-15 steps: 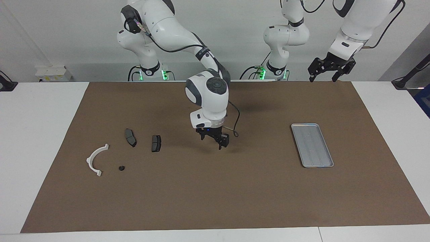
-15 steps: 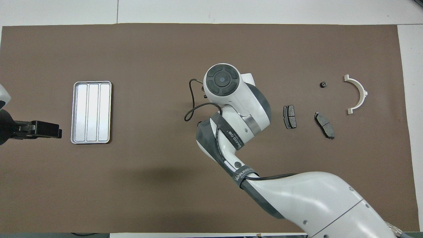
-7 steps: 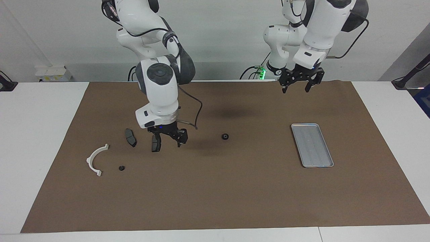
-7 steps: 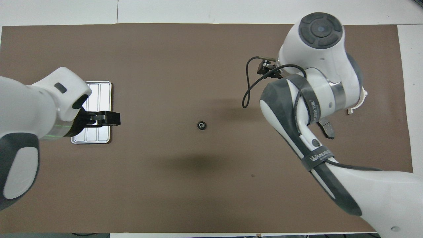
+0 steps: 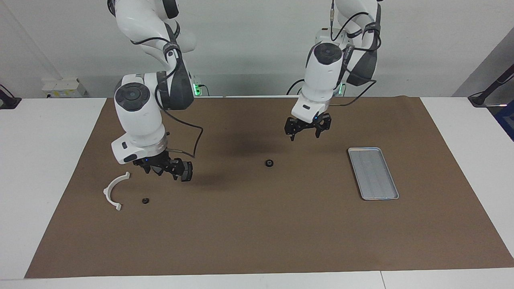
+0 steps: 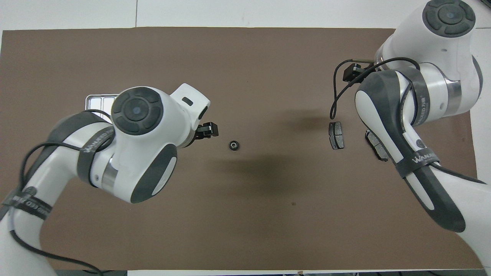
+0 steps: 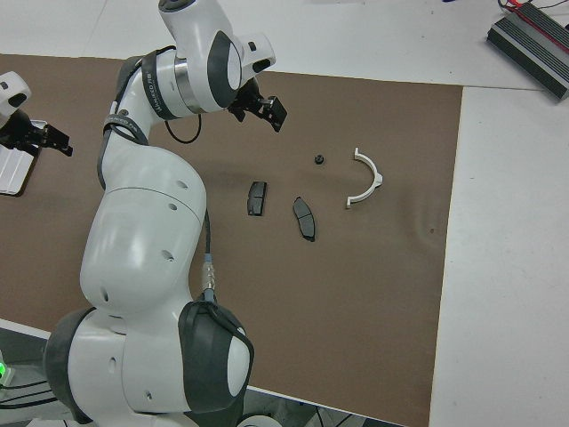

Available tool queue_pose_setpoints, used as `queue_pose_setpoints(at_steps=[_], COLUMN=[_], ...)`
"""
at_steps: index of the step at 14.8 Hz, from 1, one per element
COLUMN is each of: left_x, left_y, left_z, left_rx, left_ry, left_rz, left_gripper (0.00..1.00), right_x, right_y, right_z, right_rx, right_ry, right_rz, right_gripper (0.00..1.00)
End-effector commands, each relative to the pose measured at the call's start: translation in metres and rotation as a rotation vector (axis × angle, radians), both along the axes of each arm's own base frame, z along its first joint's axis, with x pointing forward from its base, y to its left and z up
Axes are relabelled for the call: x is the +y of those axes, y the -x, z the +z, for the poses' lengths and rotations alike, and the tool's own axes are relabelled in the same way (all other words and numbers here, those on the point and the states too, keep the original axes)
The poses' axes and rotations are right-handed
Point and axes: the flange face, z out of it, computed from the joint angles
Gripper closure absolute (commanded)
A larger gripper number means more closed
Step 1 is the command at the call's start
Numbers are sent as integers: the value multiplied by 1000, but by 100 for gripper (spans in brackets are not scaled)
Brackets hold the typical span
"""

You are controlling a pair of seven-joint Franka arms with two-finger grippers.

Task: Pick bearing gear from pile to tray
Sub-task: 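Reach the left gripper to the bearing while the right gripper withdraws, then grasp the bearing part with the left gripper and lift it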

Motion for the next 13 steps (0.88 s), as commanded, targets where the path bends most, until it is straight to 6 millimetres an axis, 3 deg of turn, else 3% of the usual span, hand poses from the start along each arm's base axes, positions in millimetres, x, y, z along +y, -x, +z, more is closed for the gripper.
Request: queue_pose_setpoints(at_steps=[1, 2, 5, 7, 13], left_x=[-47, -55, -63, -74, -77], left_y=[-16, -25, -30, -32, -23], left_z=[-48, -64, -87, -92, -106], left_rx=[-27, -40, -45, -52, -59], left_ry=[-53, -54, -35, -25, -20], left_rz=[29, 49, 48, 37, 38], left_gripper=[0, 0, 0, 0, 0], right_x=[-26, -37, -59, -72, -104], right_y=[6, 6, 4, 1, -9], right_z=[-13, -21, -43, -57, -100], right_rx=[-21, -27, -49, -63, -75], right_ry=[-15, -16, -21, -25, -34], right_rz=[18, 14, -10, -28, -74], right_gripper=[0, 0, 0, 0, 0])
